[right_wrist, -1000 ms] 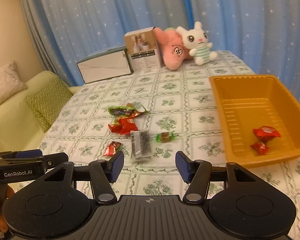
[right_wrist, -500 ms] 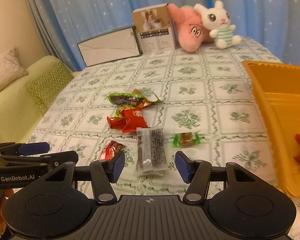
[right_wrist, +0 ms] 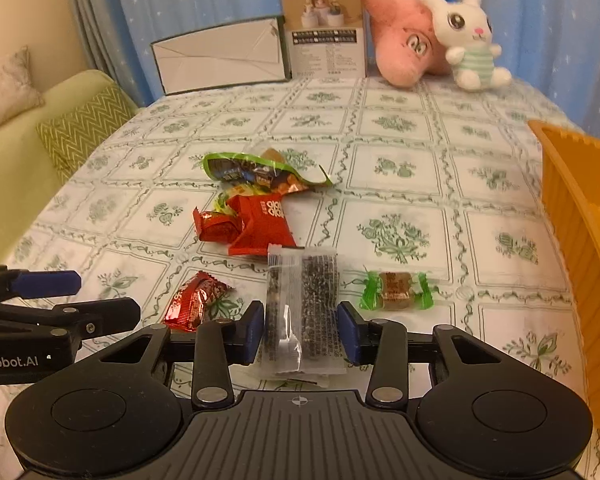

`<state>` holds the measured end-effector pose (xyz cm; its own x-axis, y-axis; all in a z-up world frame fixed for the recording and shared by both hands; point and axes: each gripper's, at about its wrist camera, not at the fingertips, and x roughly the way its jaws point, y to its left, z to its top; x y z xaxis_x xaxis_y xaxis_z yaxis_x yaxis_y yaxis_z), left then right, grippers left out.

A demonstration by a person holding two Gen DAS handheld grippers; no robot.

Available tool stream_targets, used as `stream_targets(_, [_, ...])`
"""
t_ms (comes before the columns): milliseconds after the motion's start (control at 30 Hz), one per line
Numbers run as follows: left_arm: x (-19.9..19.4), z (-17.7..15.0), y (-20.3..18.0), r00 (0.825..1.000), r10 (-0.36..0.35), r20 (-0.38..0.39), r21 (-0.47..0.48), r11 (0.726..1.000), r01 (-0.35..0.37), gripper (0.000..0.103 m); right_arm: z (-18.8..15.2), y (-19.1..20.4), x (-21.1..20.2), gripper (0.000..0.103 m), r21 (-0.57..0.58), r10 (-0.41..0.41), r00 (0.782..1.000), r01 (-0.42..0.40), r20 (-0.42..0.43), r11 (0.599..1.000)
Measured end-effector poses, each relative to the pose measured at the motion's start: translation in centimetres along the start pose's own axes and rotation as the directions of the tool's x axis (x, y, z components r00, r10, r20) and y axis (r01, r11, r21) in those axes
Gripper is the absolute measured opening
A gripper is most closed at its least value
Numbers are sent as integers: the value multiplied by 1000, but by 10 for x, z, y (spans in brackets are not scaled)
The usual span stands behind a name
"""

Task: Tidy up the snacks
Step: 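Grasp the clear packet of dark sticks with the right tool while the left grasps a dark red candy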

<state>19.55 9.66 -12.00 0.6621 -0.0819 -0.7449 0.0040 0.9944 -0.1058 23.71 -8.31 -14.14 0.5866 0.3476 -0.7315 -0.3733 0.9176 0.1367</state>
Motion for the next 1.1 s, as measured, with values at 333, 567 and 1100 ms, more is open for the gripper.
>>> stream_targets(333, [2,4,-12,1000,-27,11,3,1000,27,65,-7,1,-14,38,-24,1,999,0,32,1000])
stream_targets(567, [20,9,-37,999,-38,5,36,999,38,41,-18,-20,-52,37,54,-23,996,19,86,998])
stream_targets(1100, [41,11,-64,1000,14,14,77,997,-15,25,-42,-42,-69,37,126,-43,996,33,80,991])
